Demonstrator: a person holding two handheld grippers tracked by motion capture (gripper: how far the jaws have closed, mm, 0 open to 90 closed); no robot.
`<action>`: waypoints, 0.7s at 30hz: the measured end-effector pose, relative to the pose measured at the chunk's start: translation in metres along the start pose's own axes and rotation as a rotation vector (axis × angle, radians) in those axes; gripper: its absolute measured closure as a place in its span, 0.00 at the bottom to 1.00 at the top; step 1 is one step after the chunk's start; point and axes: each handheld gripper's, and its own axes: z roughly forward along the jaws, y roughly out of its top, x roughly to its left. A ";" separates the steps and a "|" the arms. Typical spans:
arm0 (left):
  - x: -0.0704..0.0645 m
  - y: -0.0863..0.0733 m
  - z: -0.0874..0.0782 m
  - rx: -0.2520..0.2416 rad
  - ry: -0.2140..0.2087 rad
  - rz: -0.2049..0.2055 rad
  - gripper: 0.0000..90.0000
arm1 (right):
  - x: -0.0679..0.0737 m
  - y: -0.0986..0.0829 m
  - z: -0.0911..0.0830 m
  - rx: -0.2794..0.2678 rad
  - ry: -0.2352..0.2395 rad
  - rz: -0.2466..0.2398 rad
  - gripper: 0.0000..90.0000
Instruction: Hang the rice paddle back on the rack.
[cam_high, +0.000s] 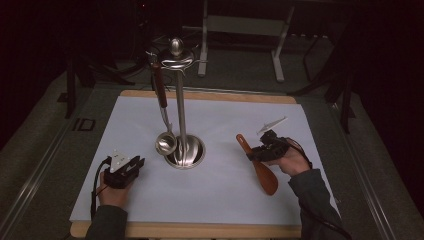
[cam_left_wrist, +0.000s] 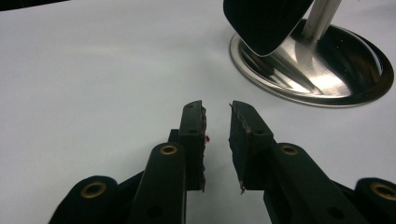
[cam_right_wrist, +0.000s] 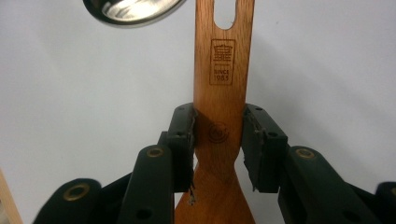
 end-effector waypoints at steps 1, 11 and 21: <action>0.000 0.000 0.000 0.000 0.000 0.000 0.84 | 0.000 0.000 -0.001 -0.011 -0.001 -0.005 0.74; 0.000 0.000 0.000 -0.001 0.000 0.001 0.84 | 0.006 0.001 -0.008 -0.107 0.036 -0.063 0.74; 0.000 0.000 0.000 -0.002 0.001 0.001 0.84 | 0.011 0.002 -0.014 -0.200 0.034 -0.082 0.74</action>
